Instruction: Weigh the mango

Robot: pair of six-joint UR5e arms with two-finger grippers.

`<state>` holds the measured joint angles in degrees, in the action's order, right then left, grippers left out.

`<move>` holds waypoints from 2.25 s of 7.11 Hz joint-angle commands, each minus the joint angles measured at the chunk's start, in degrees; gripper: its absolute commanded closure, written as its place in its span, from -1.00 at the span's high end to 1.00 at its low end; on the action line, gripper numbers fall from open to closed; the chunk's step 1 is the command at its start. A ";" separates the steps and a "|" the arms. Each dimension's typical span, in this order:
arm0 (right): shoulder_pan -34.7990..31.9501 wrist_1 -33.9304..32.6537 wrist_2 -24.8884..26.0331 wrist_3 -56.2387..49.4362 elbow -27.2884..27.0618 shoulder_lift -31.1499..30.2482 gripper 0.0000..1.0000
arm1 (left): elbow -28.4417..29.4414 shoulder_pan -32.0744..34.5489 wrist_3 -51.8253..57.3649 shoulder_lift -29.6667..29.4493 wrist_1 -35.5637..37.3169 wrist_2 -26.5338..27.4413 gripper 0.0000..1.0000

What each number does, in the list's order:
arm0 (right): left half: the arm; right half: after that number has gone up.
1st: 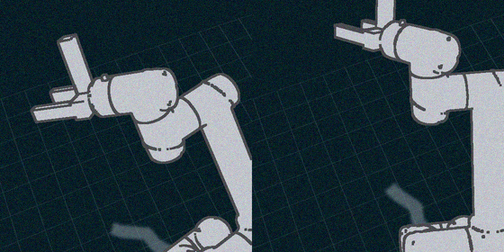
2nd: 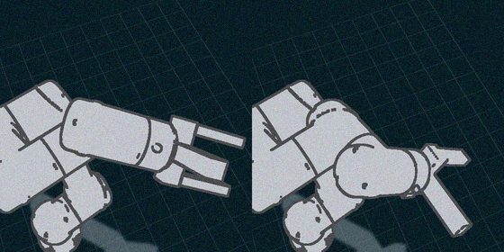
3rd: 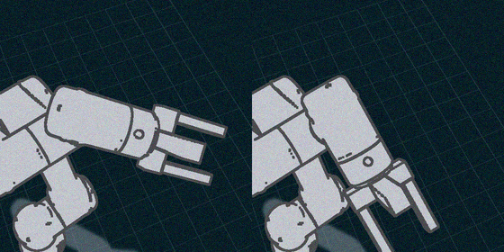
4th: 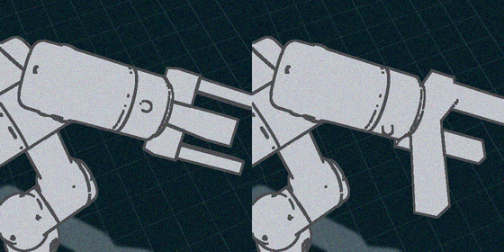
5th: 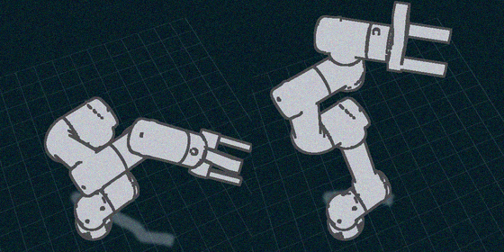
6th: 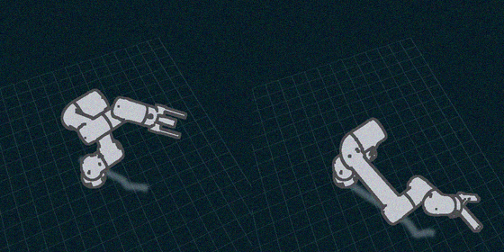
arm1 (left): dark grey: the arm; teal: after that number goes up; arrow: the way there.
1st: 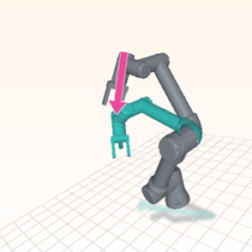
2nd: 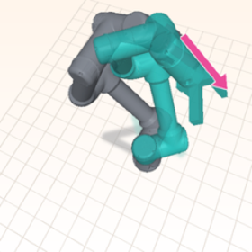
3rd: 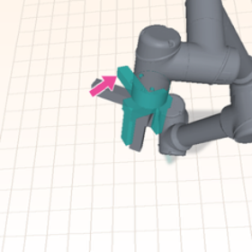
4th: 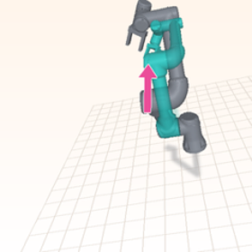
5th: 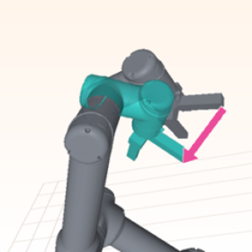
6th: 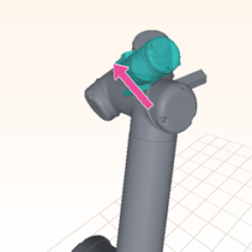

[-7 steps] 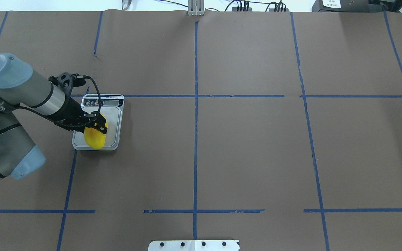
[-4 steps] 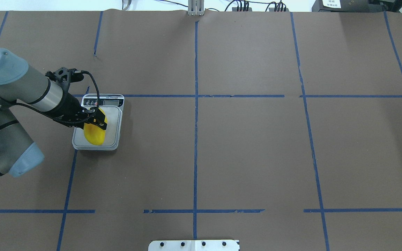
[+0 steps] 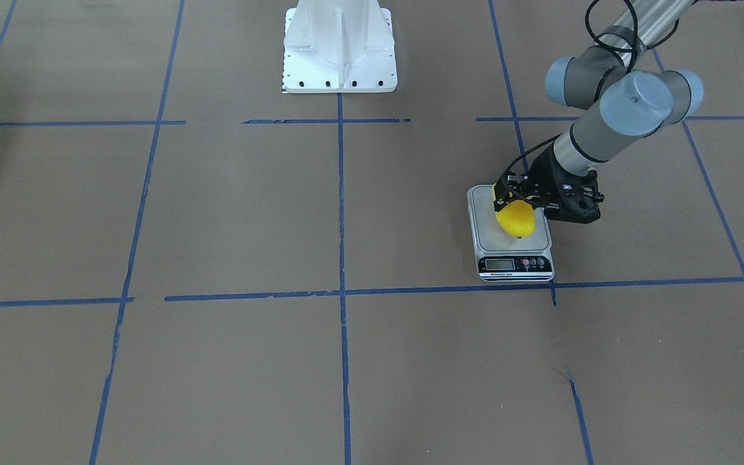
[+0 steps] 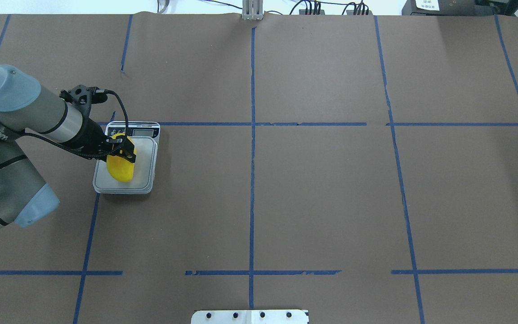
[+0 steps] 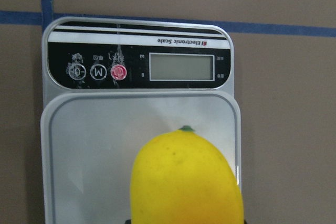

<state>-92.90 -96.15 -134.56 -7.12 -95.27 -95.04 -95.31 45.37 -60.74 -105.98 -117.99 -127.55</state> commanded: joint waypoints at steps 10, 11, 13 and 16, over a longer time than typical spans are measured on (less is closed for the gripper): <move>0.00 0.00 0.00 0.00 0.00 0.03 1.00 | 2.64 30.15 46.08 18.59 0.57 -5.56 1.00; 0.00 0.00 0.00 0.00 0.00 0.03 1.00 | 4.06 37.00 53.28 19.40 3.96 -7.60 1.00; 0.00 0.00 0.00 0.00 0.00 0.02 1.00 | 3.46 44.96 66.23 17.31 24.10 -7.36 1.00; 0.00 0.00 0.00 0.00 0.00 -0.06 1.00 | 3.29 47.18 66.45 13.88 34.98 -7.62 1.00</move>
<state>-92.90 -96.15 -134.56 -7.12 -95.28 -95.05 -92.02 92.01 5.54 -90.87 -87.62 -135.02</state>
